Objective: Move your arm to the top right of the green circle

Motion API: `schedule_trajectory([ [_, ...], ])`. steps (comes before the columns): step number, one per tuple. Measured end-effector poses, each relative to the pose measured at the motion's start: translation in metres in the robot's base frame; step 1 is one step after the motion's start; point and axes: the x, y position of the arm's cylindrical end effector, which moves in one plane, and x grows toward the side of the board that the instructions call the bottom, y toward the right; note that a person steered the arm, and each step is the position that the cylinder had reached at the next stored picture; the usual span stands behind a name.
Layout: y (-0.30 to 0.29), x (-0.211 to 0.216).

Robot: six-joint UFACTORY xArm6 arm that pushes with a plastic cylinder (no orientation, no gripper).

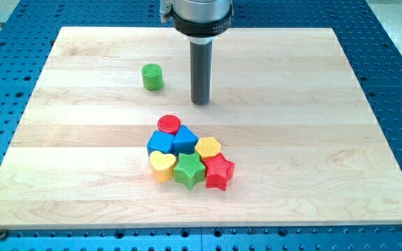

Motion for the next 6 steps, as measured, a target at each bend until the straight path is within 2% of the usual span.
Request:
schedule_trajectory([
  [1,-0.075,0.001],
  [2,-0.121,-0.015],
  [3,-0.119,-0.057],
  [4,-0.100,-0.079],
  [5,-0.058,-0.062],
  [6,-0.019,-0.027],
])
